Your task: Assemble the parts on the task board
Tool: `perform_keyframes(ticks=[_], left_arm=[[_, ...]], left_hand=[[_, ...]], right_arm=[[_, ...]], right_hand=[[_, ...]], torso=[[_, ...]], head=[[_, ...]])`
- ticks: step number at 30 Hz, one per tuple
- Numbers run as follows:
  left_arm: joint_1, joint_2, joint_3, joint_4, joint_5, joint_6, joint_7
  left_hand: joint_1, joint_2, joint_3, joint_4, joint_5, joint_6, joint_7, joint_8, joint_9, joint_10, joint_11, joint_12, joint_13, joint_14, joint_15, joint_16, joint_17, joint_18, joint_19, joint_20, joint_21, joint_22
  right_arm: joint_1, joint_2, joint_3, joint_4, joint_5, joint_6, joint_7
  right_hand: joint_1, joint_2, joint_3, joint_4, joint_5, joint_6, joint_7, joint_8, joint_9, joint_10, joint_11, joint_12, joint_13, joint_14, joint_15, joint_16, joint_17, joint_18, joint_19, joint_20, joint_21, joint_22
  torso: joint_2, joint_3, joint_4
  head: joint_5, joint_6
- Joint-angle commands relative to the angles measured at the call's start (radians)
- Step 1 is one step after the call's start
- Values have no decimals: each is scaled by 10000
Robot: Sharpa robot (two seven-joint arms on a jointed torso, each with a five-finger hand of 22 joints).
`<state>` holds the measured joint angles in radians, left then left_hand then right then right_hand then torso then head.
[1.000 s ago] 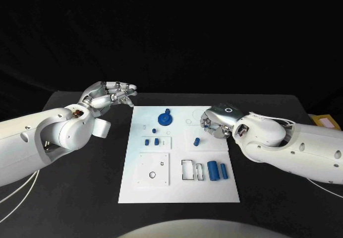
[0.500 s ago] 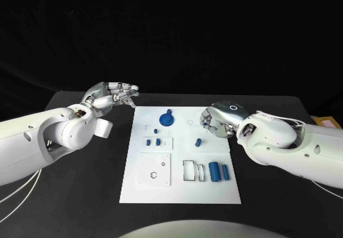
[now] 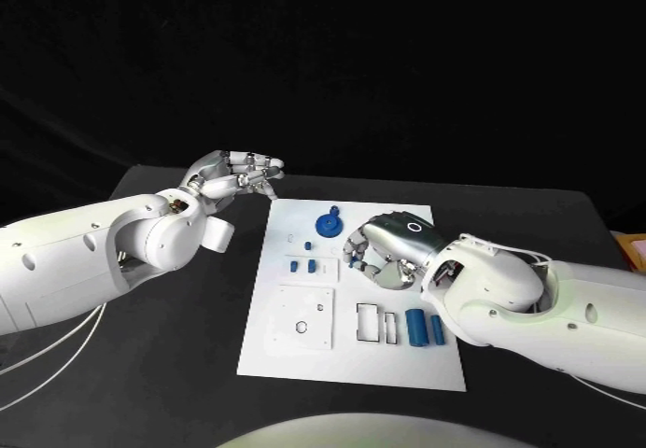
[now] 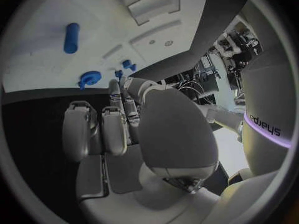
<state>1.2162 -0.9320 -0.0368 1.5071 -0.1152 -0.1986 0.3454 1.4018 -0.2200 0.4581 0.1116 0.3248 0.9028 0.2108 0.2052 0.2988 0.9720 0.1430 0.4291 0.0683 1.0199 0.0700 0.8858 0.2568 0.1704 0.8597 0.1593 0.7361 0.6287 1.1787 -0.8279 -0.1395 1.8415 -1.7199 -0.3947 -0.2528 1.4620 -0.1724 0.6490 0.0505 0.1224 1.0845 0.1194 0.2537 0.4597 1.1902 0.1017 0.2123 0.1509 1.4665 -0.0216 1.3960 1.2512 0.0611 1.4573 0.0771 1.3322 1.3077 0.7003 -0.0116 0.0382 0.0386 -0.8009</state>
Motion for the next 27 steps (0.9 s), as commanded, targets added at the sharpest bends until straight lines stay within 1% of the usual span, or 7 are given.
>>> perform_keyframes(ticks=[1,5,7,11,14,22,27], left_arm=[[1,118,4,-88,60,170,216],[2,262,3,-206,83,162,251],[2,324,3,-244,89,163,257],[3,416,3,-294,95,162,253],[3,460,2,-320,97,169,239],[4,481,0,-352,98,188,206],[4,487,0,-352,99,230,179]], left_hand=[[42,79,6,-45,17,-63,16,-54,-15,-79,-5,-35,5,-37,0,-56,-14,93,-26,66,-36,-10],[42,85,7,-44,18,-63,17,-55,-15,-80,-4,-33,6,-37,1,-56,-14,93,-25,67,-37,-10],[42,85,7,-44,18,-63,17,-55,-15,-80,-4,-33,6,-37,1,-56,-14,93,-25,67,-37,-10],[45,94,7,-46,18,-62,16,-54,-14,-80,-3,-27,9,-37,3,-56,-15,93,-25,69,-39,-11],[46,94,6,-47,18,-62,16,-55,-14,-82,-2,-26,10,-40,5,-58,-15,92,-25,70,-41,-11],[44,93,3,-48,17,-63,17,-55,-14,-85,-1,-25,11,-44,6,-60,-16,92,-27,71,-43,-12],[40,93,-3,-47,16,-65,18,-57,-13,-91,1,-22,13,-51,11,-64,-18,91,-30,75,-48,-14]], right_arm=[[-189,183,-8,-6,138,-87,304],[-475,456,-19,-81,175,-107,406],[-600,580,-26,-134,193,-123,459],[-810,774,-39,-246,215,-134,534],[-941,911,-49,-365,221,-138,578],[-1092,1083,-61,-562,206,-130,622],[-1118,1153,-69,-677,146,-104,600]], right_hand=[[-72,63,171,-113,-2,18,20,54,-5,519,-506,-12,200,396,-33,38,-6,-89,46,16,-11,1695],[-78,72,194,-129,-16,10,25,51,-8,514,-501,-23,207,395,-30,35,-13,-88,44,18,-16,1696],[-78,72,194,-129,-16,10,25,51,-8,514,-501,-23,207,395,-30,35,-13,-88,44,18,-16,1696],[-81,75,200,-135,-20,8,28,50,-9,513,-500,-26,210,394,-29,33,-16,-87,40,18,-23,1694],[-85,80,213,-144,-26,2,33,47,-10,510,-496,-32,214,395,-27,34,-16,-83,34,19,-37,1691],[-88,83,224,-155,-29,-4,36,44,-12,506,-493,-38,218,395,-25,34,-15,-84,36,20,-33,1694],[-88,83,224,-155,-29,-4,36,44,-12,506,-493,-38,218,395,-25,34,-15,-84,36,20,-33,1694]], torso=[[-23,-11,19],[-33,-28,15],[-27,-28,18],[-16,-6,23],[-10,-3,21],[1,-10,16],[-6,-16,13]], head=[[174,-41],[356,-97],[444,-119],[624,-144],[742,-184],[991,-372],[1014,-408]])
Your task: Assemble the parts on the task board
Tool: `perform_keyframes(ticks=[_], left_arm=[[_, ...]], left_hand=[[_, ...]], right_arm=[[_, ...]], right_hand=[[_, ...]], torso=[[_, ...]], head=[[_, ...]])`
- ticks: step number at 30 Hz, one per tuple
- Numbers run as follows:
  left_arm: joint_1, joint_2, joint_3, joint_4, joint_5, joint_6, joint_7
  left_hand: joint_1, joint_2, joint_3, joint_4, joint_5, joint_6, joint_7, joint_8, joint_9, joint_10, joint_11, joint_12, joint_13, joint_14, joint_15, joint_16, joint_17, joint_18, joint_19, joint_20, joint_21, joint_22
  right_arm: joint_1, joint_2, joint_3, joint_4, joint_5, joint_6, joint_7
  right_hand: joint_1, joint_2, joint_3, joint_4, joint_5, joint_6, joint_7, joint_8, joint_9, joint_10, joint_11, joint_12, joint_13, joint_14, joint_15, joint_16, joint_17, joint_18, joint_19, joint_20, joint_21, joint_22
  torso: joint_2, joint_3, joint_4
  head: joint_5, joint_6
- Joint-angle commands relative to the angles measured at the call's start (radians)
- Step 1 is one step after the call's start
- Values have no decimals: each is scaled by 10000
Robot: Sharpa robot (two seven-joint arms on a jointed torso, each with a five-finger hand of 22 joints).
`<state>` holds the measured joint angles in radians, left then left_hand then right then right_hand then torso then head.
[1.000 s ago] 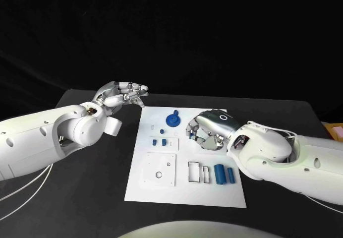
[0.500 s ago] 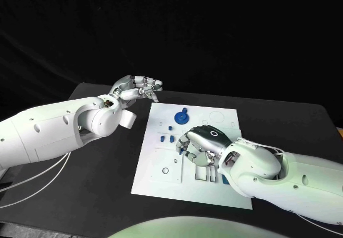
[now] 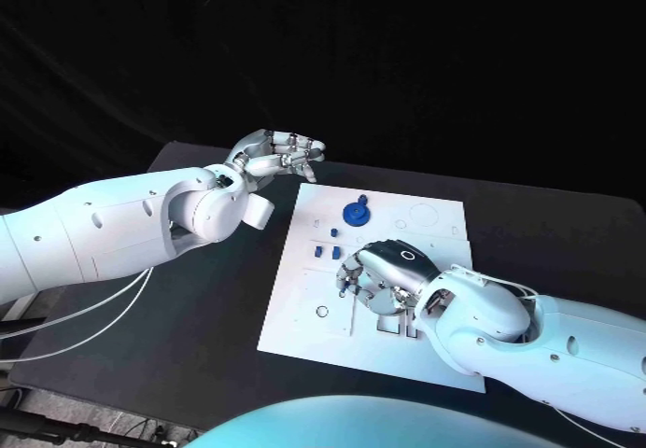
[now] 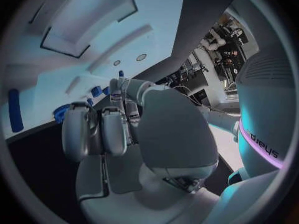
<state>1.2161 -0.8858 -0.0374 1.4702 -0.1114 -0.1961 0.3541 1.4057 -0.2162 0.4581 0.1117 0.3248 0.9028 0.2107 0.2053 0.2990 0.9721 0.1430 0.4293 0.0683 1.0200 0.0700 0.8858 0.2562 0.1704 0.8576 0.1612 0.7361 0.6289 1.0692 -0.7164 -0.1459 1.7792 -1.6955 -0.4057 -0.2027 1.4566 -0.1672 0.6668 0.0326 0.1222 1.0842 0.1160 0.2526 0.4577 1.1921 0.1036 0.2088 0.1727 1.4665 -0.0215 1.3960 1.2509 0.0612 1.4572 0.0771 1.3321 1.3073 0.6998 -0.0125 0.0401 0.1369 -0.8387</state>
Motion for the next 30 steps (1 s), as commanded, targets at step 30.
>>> perform_keyframes(ticks=[30], left_arm=[[4,-21,5,35,59,336,-28]], left_hand=[[-19,65,-21,-36,15,-75,24,-64,-15,-114,9,-14,18,-68,22,-73,-15,89,-19,66,-69,-24]], right_arm=[[-252,279,-21,-463,-389,118,-41]], right_hand=[[-60,31,71,-9,-36,-16,83,49,4,477,-502,-23,17,395,-16,34,-15,-79,25,25,-56,1694]], torso=[[-3,1,-6]], head=[[72,-240]])
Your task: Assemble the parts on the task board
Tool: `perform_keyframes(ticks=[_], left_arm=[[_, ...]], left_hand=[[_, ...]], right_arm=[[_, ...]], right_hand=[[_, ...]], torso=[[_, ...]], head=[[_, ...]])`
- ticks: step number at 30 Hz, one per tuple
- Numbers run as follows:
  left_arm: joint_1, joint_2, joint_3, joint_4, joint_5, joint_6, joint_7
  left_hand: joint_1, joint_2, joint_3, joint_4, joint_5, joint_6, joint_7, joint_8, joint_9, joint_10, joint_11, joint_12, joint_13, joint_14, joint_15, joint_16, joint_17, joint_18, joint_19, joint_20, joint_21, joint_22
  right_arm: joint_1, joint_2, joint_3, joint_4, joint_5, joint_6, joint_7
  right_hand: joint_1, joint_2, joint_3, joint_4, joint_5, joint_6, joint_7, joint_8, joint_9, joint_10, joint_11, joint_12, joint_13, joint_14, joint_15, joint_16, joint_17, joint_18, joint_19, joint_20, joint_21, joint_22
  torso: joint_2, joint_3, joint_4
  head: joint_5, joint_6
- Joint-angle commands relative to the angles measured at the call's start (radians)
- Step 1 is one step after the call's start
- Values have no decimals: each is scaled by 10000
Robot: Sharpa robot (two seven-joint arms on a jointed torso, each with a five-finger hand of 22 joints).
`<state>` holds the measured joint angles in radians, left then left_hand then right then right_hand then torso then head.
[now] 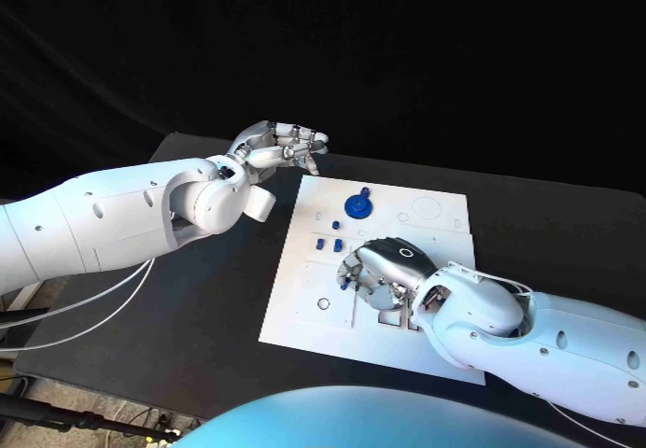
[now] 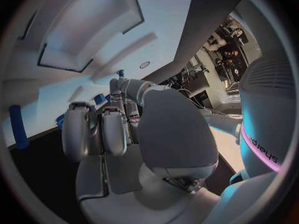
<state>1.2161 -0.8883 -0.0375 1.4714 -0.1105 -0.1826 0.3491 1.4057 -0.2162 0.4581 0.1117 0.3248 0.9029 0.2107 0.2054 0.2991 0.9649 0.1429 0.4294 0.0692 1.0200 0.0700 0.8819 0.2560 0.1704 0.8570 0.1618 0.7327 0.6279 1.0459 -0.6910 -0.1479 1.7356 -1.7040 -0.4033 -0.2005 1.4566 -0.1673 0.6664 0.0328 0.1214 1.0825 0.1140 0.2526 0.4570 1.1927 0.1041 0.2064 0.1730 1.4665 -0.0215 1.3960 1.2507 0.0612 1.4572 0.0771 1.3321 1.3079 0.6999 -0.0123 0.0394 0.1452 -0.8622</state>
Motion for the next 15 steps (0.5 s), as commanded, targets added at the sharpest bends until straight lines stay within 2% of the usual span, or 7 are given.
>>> perform_keyframes(ticks=[1,15], left_arm=[[4,3,5,23,50,204,18],[4,-12,5,35,48,241,-26]], left_hand=[[-19,65,-21,-36,15,-75,24,-65,-16,-42,11,-15,9,-68,22,-34,-13,89,-14,61,-35,-15],[-26,71,-28,-31,15,-80,27,-68,-16,-52,14,-10,11,-73,25,-37,-14,89,-17,65,-44,-19]], right_arm=[[-19,29,-1,-38,-331,89,-82],[-26,136,-2,-133,-496,111,-148]], right_hand=[[-61,32,75,-11,-28,2,102,50,12,470,-506,1,14,396,-16,35,-12,-80,25,25,-56,1689],[-70,32,80,-19,-29,-2,106,48,11,467,-503,-4,19,397,-14,39,-5,-79,23,26,-60,1688]], torso=[[-2,0,1],[-4,-5,5]], head=[[-11,-3],[-13,-28]])
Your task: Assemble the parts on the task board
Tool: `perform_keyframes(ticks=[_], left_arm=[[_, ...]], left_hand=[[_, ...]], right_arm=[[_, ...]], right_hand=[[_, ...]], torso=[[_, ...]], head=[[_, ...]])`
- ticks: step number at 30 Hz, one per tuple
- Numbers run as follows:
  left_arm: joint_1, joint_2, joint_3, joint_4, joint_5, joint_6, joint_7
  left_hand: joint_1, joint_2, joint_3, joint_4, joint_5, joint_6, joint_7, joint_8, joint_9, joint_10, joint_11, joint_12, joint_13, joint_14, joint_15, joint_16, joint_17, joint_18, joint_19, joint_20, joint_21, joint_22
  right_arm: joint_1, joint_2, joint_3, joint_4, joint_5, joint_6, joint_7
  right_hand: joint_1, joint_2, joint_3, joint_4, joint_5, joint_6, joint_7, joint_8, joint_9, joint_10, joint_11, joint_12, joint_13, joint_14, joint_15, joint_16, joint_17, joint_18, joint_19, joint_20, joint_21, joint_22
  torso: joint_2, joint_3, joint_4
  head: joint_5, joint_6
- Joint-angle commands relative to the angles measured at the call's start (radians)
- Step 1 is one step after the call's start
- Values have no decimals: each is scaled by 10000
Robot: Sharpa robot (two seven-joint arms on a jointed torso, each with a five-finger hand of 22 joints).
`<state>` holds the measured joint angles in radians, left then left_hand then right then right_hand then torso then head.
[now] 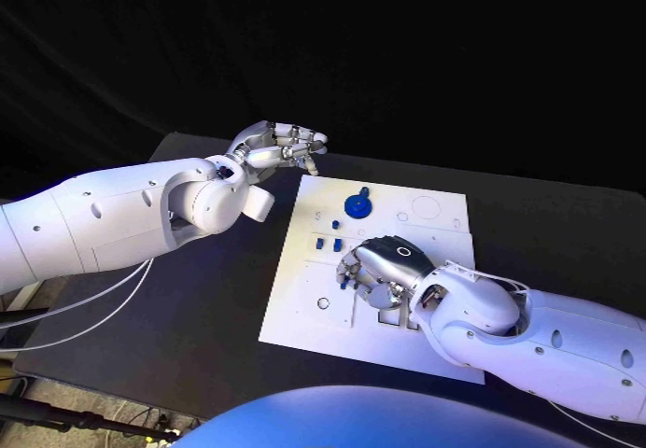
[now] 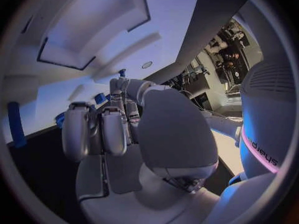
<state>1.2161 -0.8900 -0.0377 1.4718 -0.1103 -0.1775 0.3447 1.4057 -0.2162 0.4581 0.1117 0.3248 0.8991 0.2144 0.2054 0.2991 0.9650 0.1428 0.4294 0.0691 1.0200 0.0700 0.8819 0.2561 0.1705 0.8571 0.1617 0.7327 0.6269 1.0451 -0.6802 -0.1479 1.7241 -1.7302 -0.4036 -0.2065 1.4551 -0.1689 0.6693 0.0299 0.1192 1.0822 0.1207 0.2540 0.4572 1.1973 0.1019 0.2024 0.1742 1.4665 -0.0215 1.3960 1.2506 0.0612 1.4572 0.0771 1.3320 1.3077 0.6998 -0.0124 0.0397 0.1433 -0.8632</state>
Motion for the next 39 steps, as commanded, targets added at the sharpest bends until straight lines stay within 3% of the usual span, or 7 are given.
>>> perform_keyframes(ticks=[1,11,23,30,34,39], left_arm=[[5,4,7,32,45,191,17],[5,-15,7,38,44,204,-22],[5,-28,7,40,42,228,-53],[5,-25,7,31,42,277,-89],[5,-22,7,32,41,318,-114],[5,-26,6,23,41,393,-142]], left_hand=[[-26,72,-28,-31,15,-42,-10,-68,-17,-53,14,-10,11,-73,25,-37,-15,89,-17,66,-44,-8],[-26,72,-28,-31,15,-42,-10,-68,-17,-53,14,-10,11,-73,25,-37,-15,89,-17,66,-44,-8],[-26,79,-34,-31,15,-47,-9,-71,-16,-63,15,-4,14,-77,27,-39,-16,90,-20,70,-53,-13],[-21,83,-38,-35,13,-54,-8,-75,-17,-75,17,0,15,-80,28,-40,-16,92,-21,73,-60,-16],[-19,88,-38,-35,13,-55,-7,-76,-16,-78,17,2,16,-81,29,-40,-16,93,-20,73,-62,-17],[-19,108,-36,-30,12,-54,-7,-76,-16,-83,18,6,18,-82,30,-40,-17,94,-19,75,-66,-18]], right_arm=[[-20,35,-2,-20,-224,146,-62],[-29,21,-22,67,-81,665,172],[-30,-19,-32,85,-24,760,227],[-30,-16,-42,31,53,676,197],[-30,-22,-45,10,38,476,91],[-30,-74,-47,66,-14,242,-28]], right_hand=[[-56,48,52,10,-7,1,39,34,9,421,-481,35,7,397,-14,39,-4,-79,23,26,-60,1691],[-69,48,60,-2,-9,-4,43,33,8,417,-478,28,14,398,-11,42,0,-81,28,29,-48,1698],[-444,-54,-207,-56,96,-154,142,4,15,218,-397,-147,85,385,65,24,-45,-53,-49,95,-194,1673],[-869,-120,-633,41,331,-761,203,-365,-135,-285,-255,-505,87,318,182,-94,-256,32,-243,204,-633,1536],[-1007,-270,-725,82,325,-1231,227,-671,-279,-792,-147,-735,-19,255,270,-210,-449,124,-450,285,-1119,1367],[-991,-327,-740,51,328,-1420,133,-792,-339,-1011,-87,-739,-52,159,325,-378,-732,186,-603,339,-1462,1248]], torso=[[-3,-5,2],[-3,-7,3],[-3,0,-1],[-7,-2,0],[-5,-1,4],[-4,2,1]], head=[[5,-17],[20,-74],[18,-71],[16,-61],[14,-40],[17,-37]])
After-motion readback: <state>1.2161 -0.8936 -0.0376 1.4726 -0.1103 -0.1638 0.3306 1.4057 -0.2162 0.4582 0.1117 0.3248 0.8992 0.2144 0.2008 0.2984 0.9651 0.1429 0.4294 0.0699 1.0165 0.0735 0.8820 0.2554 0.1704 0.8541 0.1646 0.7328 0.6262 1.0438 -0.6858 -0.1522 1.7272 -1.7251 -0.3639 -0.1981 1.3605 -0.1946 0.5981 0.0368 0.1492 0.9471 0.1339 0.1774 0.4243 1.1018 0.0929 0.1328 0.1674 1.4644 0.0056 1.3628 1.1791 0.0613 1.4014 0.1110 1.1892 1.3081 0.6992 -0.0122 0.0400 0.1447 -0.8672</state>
